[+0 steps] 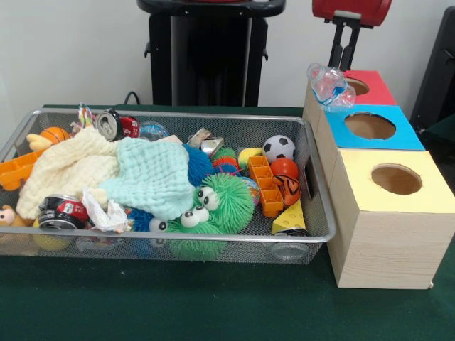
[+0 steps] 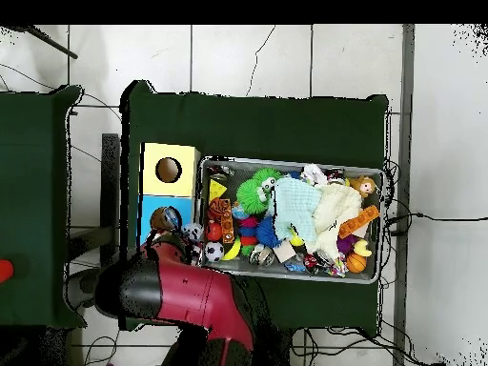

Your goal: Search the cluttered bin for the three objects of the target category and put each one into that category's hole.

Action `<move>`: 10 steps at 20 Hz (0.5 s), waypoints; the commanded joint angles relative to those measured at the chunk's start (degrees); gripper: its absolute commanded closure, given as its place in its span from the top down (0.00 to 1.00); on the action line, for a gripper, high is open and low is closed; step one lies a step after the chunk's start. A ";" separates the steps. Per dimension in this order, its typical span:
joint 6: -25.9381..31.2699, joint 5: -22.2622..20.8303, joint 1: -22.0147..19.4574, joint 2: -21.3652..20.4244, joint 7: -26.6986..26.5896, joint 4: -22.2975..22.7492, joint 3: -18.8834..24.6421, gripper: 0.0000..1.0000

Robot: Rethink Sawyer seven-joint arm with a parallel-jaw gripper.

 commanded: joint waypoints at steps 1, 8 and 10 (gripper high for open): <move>6.08 2.96 0.56 0.62 15.97 -0.74 -0.39 0.00; 5.47 4.07 2.52 2.04 17.49 -1.40 -1.04 0.00; 5.32 4.39 3.01 2.30 17.59 -1.47 -1.25 0.00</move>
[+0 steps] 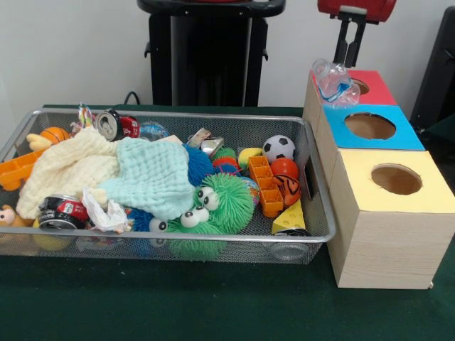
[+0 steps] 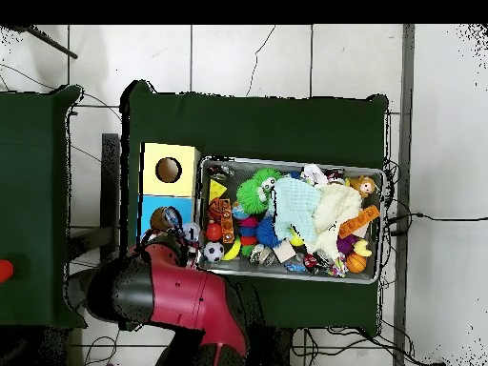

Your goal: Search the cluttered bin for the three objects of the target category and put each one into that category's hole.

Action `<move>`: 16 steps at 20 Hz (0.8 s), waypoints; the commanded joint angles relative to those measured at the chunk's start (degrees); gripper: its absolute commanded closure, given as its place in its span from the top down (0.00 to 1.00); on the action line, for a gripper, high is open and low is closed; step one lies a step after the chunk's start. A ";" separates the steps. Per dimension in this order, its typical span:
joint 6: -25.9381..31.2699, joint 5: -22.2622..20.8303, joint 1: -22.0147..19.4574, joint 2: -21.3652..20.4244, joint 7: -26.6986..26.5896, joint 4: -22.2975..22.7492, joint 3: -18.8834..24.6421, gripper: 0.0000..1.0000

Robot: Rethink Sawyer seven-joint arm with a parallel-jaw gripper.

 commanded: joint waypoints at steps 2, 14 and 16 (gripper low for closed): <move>5.18 3.74 1.33 2.68 17.66 -1.14 -0.05 0.00; 2.58 5.75 2.59 3.28 16.35 0.55 -0.19 0.00; 1.59 6.02 2.33 3.28 15.85 1.15 0.10 0.00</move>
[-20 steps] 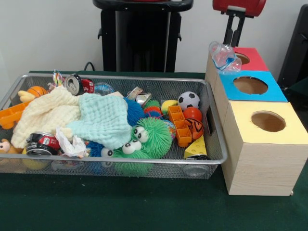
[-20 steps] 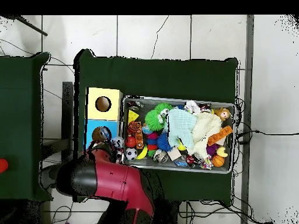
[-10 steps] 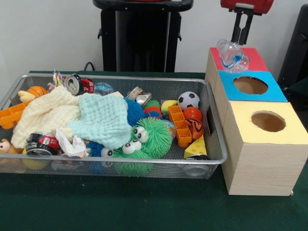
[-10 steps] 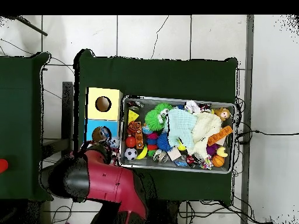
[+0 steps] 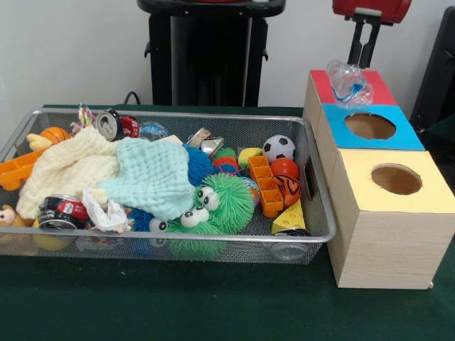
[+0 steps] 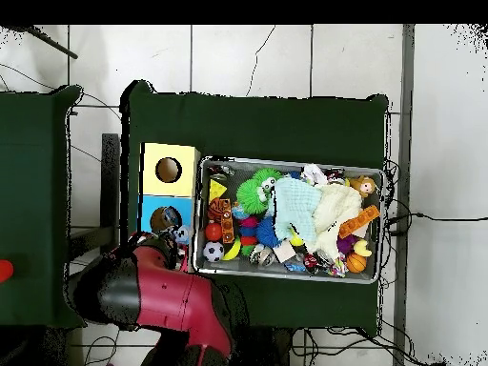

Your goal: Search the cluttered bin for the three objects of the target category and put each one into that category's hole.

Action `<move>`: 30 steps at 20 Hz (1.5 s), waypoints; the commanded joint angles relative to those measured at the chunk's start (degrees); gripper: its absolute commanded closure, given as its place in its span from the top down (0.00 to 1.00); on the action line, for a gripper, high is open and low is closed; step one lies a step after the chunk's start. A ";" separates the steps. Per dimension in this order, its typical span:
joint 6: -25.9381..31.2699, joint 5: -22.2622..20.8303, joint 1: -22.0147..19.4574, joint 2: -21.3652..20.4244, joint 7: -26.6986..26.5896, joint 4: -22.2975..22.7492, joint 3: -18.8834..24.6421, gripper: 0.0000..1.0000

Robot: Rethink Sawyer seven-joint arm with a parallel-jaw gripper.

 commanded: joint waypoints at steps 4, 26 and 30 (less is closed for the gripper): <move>1.01 3.22 -0.71 1.82 15.68 1.81 1.31 0.00; -3.31 4.78 1.44 3.85 17.00 3.05 1.86 0.00; -4.12 5.14 1.58 4.01 16.80 3.51 2.01 0.00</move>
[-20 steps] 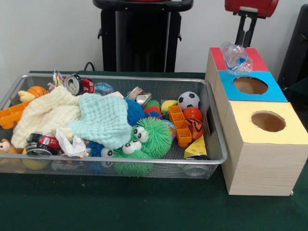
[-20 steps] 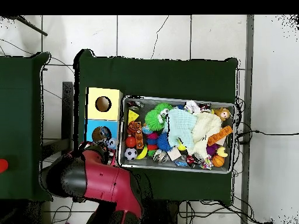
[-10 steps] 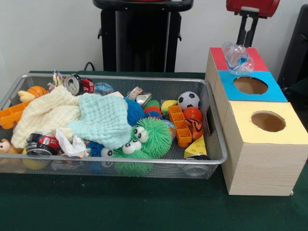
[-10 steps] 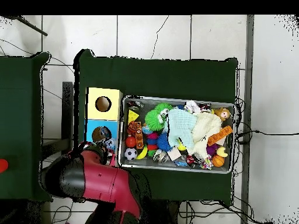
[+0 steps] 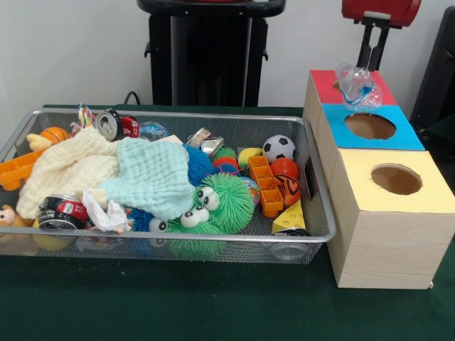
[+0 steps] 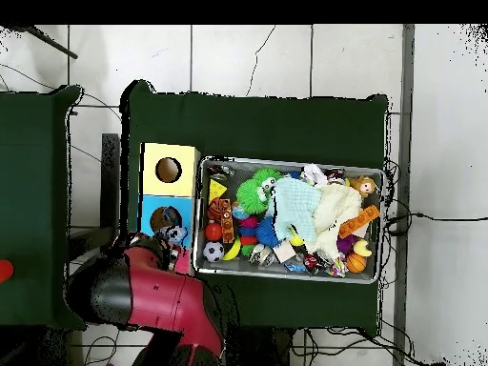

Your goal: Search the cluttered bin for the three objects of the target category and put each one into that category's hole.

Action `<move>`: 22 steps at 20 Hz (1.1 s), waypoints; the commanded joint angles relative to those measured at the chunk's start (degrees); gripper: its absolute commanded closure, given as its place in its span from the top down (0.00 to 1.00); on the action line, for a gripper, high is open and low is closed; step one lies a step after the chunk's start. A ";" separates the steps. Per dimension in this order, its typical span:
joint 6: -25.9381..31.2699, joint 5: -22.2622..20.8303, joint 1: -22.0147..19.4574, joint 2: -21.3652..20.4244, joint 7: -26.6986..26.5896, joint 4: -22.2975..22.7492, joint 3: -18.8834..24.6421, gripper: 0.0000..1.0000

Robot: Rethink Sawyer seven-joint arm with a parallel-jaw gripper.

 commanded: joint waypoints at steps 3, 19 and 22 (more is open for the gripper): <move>-3.83 3.00 -0.35 2.96 16.39 3.74 2.34 0.00; -4.18 3.88 0.22 3.15 16.32 3.93 1.95 0.00; -2.60 3.96 0.48 3.17 16.42 3.21 1.25 0.00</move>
